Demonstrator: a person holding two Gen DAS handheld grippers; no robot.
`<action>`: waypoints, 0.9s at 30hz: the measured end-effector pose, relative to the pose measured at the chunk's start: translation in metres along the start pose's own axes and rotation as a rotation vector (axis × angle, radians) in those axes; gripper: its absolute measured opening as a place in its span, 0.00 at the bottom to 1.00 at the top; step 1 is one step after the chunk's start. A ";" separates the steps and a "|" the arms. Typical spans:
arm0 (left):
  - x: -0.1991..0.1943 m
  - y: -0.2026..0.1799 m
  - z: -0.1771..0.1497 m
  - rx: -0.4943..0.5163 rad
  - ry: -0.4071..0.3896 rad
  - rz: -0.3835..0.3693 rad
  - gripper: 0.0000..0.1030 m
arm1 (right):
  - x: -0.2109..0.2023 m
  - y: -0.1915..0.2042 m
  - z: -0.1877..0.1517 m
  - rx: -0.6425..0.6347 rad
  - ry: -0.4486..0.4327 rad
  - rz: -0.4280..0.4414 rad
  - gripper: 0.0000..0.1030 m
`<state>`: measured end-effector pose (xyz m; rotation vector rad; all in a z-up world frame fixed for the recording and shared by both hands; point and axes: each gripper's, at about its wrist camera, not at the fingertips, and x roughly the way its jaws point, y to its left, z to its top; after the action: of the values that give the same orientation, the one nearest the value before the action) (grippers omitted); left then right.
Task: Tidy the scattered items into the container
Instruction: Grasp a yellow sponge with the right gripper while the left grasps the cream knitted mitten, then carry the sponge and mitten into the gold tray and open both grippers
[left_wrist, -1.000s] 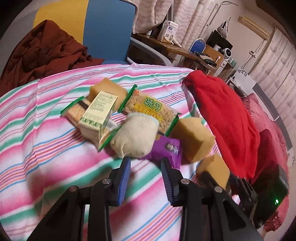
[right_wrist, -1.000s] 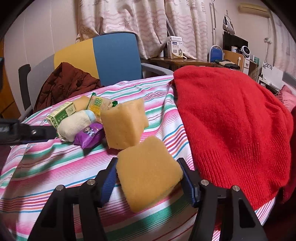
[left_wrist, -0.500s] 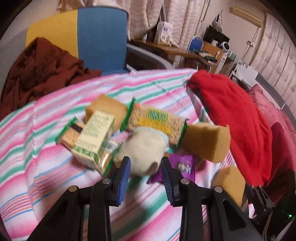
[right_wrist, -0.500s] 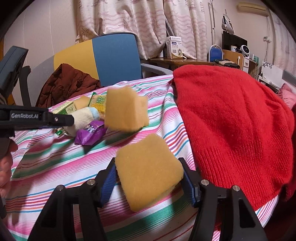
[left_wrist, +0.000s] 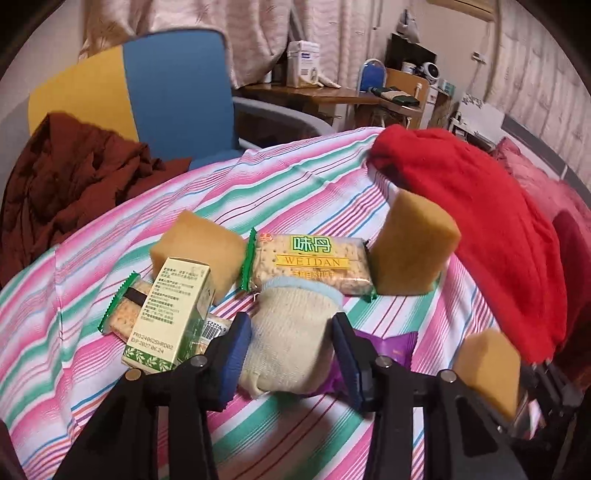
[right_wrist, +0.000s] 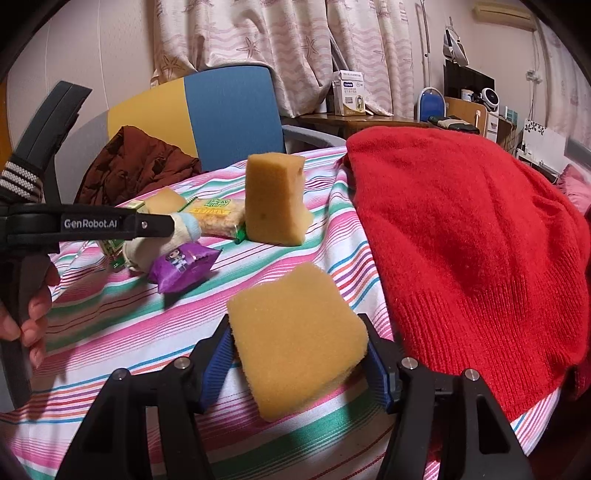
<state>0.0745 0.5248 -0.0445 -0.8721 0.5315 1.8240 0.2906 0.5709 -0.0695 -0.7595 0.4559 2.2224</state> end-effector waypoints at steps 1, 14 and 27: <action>-0.002 -0.003 -0.004 0.024 -0.011 0.005 0.41 | 0.000 0.001 0.000 -0.003 0.000 -0.003 0.62; -0.049 0.013 -0.040 -0.092 -0.095 -0.065 0.32 | -0.002 0.002 -0.001 -0.013 -0.015 -0.022 0.60; -0.135 0.027 -0.116 -0.161 -0.180 -0.126 0.32 | -0.010 0.012 0.000 -0.082 -0.013 -0.043 0.57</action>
<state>0.1191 0.3526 -0.0165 -0.8197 0.2136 1.8249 0.2876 0.5574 -0.0617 -0.7893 0.3407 2.2155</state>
